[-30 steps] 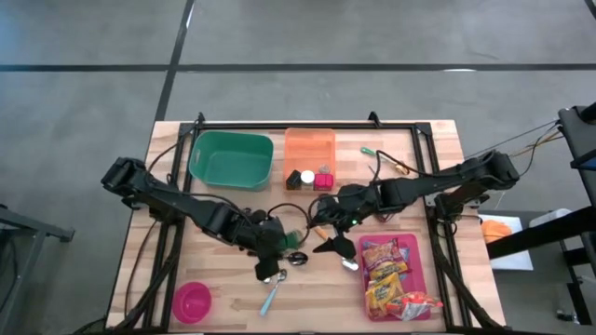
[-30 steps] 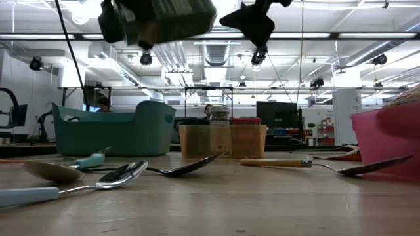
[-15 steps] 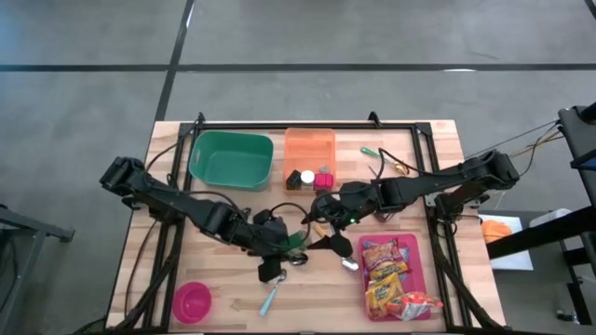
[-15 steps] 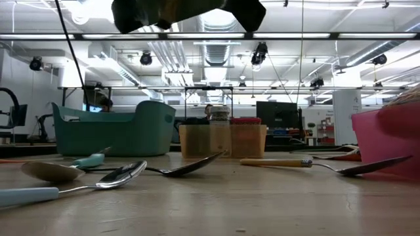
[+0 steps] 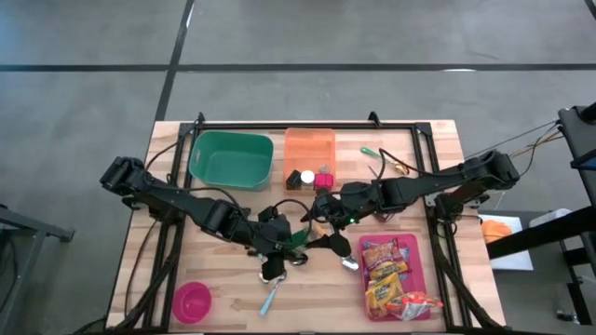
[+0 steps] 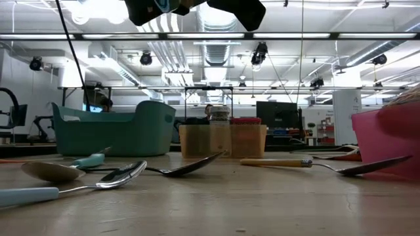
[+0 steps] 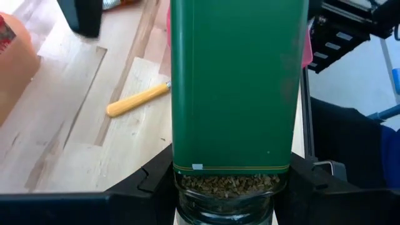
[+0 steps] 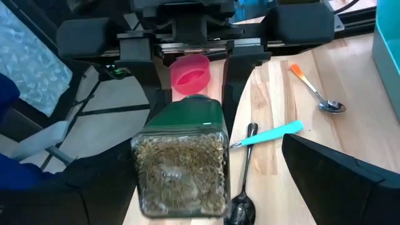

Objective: Pick & Place Food Item
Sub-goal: Put the green seasoning bottle into the orange bin

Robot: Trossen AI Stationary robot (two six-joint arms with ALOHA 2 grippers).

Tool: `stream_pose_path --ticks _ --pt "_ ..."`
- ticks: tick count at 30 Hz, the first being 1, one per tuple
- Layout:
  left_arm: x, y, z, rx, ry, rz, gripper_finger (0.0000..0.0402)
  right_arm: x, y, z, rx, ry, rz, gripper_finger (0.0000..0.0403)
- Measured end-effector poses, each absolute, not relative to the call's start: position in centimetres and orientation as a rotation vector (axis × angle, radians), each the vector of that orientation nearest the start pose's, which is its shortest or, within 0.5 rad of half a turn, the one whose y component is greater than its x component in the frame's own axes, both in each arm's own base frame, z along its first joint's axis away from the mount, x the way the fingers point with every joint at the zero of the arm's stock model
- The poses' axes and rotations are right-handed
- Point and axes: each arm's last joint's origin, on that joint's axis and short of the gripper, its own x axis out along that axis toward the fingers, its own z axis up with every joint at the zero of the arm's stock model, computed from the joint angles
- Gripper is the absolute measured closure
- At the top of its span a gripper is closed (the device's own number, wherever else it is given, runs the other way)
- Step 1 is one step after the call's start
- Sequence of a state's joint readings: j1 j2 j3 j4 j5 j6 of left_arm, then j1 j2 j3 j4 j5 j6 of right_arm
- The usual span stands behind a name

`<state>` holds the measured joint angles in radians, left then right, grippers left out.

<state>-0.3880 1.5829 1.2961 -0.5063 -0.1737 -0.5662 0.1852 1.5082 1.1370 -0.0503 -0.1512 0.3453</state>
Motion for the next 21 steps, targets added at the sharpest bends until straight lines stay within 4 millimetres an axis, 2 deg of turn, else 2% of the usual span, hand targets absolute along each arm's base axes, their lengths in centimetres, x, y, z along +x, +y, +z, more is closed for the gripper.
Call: stream_pose_path --ticks 4,11,17,21 --pt "32.15 -12.28 28.89 -0.316 0.77 0.021 0.0219 33.49 6.72 29.43 0.344 0.478 0.252 0.0067" --pt "32.09 -12.18 29.07 -0.323 0.763 0.023 0.0219 33.5 6.79 29.54 0.337 0.47 0.265 0.0209" --pt "32.07 -12.13 29.14 -0.346 0.76 0.034 0.0219 33.51 6.79 29.56 0.339 0.468 0.267 0.0213" --pt "32.13 -12.13 29.2 -0.365 0.749 0.048 0.0162 33.49 6.98 29.6 0.351 0.467 0.268 0.0213"
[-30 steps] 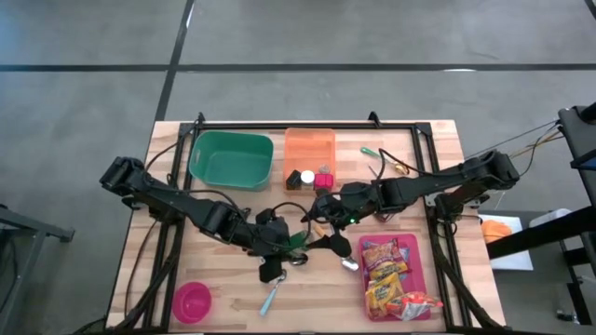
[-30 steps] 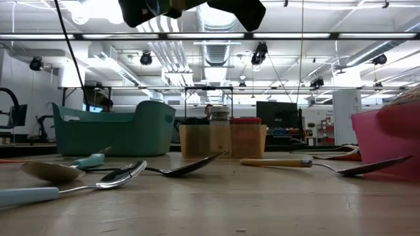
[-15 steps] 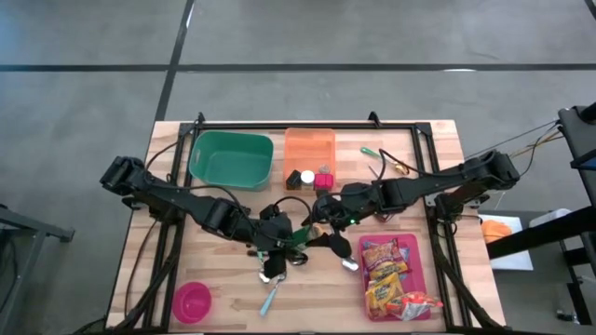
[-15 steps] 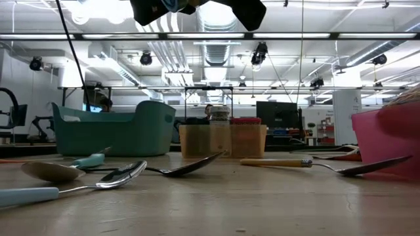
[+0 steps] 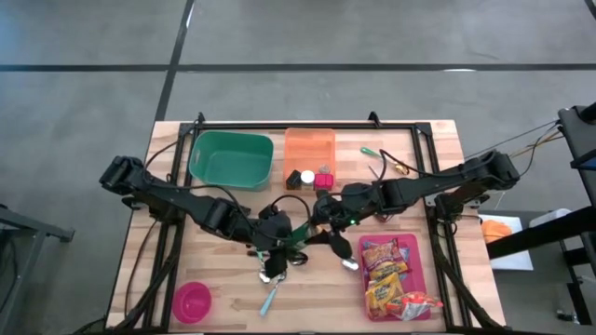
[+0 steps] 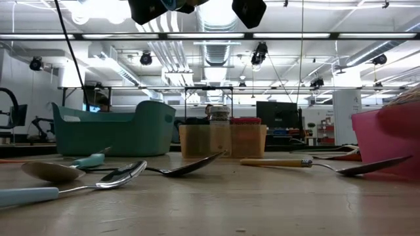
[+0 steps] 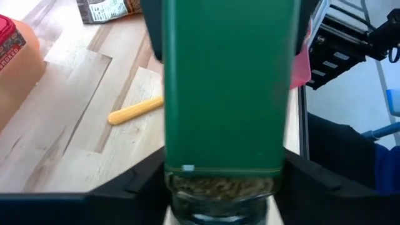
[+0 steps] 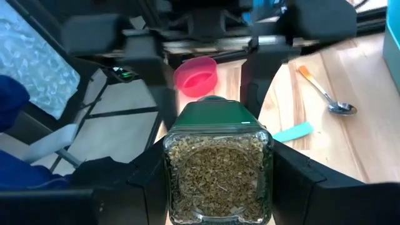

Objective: Pick & Place Food Item
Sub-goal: Put the green seasoning bottle into the orange bin

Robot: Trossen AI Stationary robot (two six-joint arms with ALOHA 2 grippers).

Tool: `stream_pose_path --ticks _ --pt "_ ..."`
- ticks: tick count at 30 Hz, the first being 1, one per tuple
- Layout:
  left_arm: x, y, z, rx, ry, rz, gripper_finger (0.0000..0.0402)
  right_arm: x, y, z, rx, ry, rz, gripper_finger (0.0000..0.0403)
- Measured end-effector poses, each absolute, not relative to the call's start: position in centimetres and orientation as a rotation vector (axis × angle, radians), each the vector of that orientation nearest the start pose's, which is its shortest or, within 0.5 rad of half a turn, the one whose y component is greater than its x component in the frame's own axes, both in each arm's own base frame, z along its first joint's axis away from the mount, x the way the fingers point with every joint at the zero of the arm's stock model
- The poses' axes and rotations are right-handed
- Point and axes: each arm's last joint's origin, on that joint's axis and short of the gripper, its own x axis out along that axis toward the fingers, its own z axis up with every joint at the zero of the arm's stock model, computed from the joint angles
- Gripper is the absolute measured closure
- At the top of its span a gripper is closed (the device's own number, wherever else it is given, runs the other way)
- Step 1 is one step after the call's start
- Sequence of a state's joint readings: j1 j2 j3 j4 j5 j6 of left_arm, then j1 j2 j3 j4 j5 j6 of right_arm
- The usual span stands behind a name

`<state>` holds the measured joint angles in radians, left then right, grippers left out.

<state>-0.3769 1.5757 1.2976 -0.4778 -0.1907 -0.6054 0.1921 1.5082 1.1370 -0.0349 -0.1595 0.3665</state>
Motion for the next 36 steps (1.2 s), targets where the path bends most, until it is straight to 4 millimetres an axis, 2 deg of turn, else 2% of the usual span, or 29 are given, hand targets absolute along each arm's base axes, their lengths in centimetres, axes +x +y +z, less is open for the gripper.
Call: stream_pose_path --ticks 3,7,12,25,36 --pt "32.2 -12.1 29.4 -0.409 0.727 0.079 0.0117 33.6 7.0 29.6 0.369 0.463 0.258 0.0213" --pt "32.2 -12.1 29.5 -0.453 0.7 0.134 0.009 33.6 7.0 29.9 0.371 0.443 0.26 0.0213" --pt "31.7 -12.4 30.1 -0.464 0.649 0.191 0.0086 33.7 7.1 30.8 0.365 0.413 0.27 0.0213" --pt "28.3 -15.5 33.2 -0.225 0.329 0.402 0.0084 32.6 6.9 35.7 0.277 0.244 0.262 0.0213" --pt "28.8 -16.0 34.7 -0.082 0.223 0.375 0.0083 31.5 6.8 38.0 0.244 0.174 0.288 0.0213"
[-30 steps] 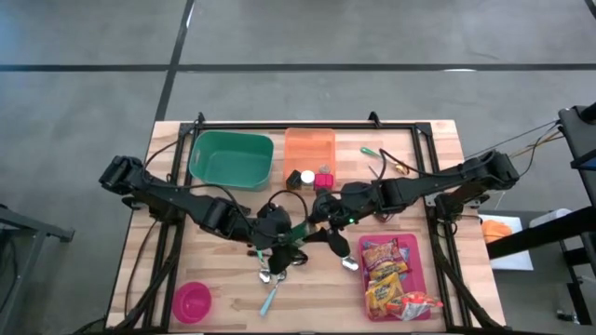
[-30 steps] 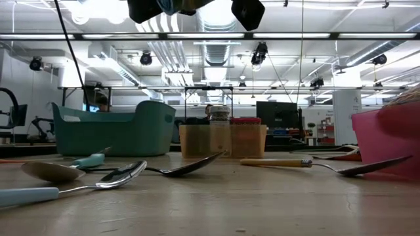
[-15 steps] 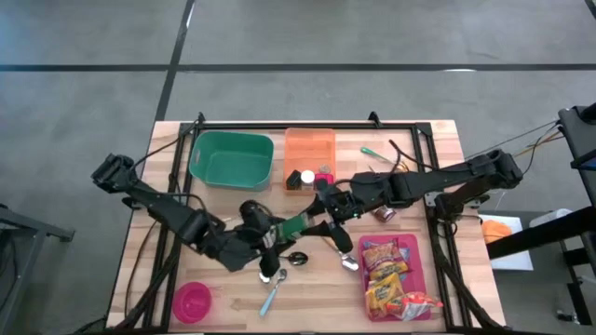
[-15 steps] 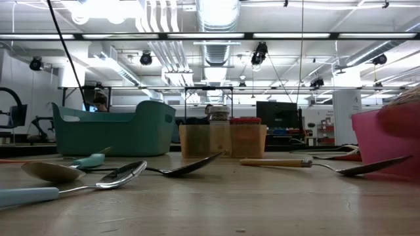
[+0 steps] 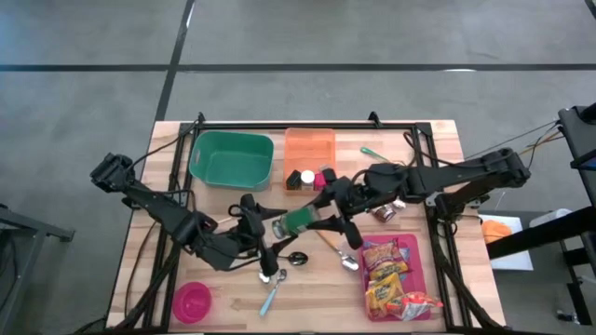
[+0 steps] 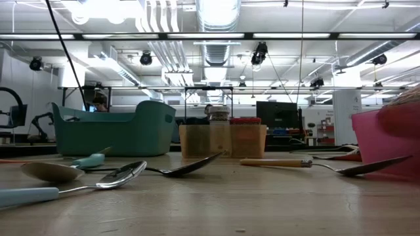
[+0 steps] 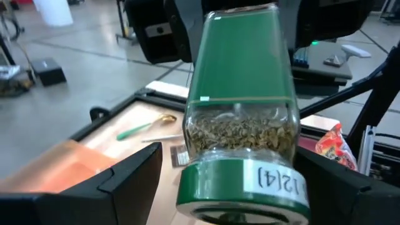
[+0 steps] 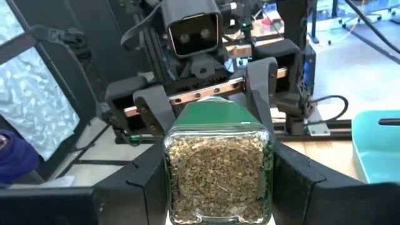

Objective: Pick & Place Food Item
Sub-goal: Put the green seasoning bottle into the orange bin

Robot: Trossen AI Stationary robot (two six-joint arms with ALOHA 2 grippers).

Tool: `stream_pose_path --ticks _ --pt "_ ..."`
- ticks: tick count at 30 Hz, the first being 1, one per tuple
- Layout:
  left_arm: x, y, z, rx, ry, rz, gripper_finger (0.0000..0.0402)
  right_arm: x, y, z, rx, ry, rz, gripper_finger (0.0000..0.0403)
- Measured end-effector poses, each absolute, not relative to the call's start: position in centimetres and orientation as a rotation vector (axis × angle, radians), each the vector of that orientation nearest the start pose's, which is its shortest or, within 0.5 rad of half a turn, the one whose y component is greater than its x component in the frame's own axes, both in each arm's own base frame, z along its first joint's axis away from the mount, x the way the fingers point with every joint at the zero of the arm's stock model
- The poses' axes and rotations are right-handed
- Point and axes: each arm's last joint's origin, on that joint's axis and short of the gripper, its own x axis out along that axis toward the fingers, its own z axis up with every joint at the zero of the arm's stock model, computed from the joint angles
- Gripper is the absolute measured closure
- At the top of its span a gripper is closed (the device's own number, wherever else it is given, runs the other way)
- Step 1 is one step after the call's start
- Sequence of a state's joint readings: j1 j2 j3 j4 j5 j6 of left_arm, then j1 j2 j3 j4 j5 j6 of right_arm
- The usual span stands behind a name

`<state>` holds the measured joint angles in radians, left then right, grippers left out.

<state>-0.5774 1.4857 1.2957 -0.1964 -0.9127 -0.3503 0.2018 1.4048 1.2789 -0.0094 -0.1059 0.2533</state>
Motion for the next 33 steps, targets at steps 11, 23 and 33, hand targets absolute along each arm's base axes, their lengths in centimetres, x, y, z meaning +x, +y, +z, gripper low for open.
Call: stream_pose_path --ticks 11,23,33 --pt "28.8 -16.0 36.0 0.041 0.178 0.312 0.0083 29.0 6.5 40.0 0.216 0.149 0.311 0.0213" --pt "30.3 -11.7 39.4 -0.082 -0.014 0.081 0.0083 24.4 5.6 43.1 0.112 0.037 0.315 0.0213" --pt "31.8 -8.3 39.8 -0.36 -0.031 -0.175 0.0083 24.7 5.6 42.5 0.084 0.07 0.312 0.0213"
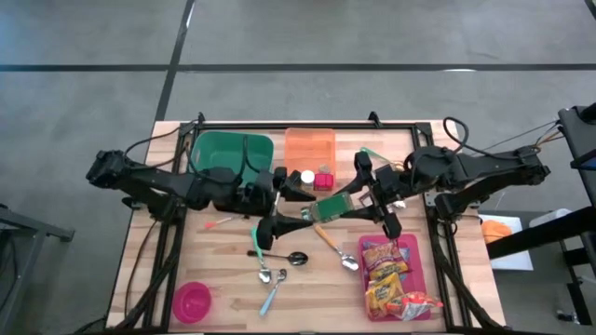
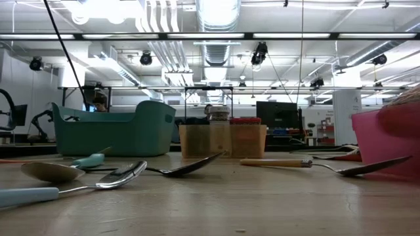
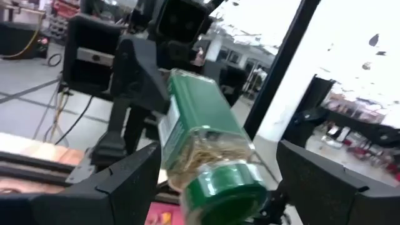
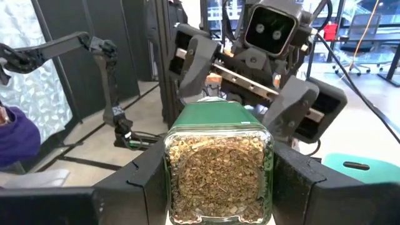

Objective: Pick & Place Food Item
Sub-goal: Put the green seasoning bottle into the orange bin

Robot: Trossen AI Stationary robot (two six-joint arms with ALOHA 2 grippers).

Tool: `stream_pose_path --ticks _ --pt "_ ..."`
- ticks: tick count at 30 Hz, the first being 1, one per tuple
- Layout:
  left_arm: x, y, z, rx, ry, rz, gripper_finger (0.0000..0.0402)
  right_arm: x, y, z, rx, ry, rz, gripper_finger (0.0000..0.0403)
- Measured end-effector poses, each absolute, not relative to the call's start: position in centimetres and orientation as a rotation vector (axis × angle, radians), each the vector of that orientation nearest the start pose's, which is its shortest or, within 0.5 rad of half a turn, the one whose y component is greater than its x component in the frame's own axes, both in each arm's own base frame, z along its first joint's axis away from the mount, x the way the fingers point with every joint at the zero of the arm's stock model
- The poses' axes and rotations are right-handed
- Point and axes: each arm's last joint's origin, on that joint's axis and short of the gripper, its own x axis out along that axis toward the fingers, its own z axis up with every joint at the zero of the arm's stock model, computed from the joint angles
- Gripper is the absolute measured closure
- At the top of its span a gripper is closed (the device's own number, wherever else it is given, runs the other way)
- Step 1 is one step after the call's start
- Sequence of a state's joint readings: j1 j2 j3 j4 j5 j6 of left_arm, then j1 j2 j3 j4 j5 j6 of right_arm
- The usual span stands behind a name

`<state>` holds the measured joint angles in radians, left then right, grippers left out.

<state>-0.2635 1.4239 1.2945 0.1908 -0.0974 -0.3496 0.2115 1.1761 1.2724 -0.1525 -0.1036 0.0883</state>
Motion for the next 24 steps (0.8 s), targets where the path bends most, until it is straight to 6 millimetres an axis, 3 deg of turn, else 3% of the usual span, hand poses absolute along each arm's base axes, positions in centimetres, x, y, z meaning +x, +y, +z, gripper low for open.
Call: stream_pose_path --ticks 12,24 --pt "31.98 -8.04 39.39 -0.168 -0.034 -0.098 0.0091 24.81 5.59 42.71 0.08 0.04 0.307 0.0213" --pt "32.32 -8.26 39.66 -0.108 -0.097 -0.145 0.017 24.85 5.61 43.04 0.052 -0.005 0.308 0.0213"
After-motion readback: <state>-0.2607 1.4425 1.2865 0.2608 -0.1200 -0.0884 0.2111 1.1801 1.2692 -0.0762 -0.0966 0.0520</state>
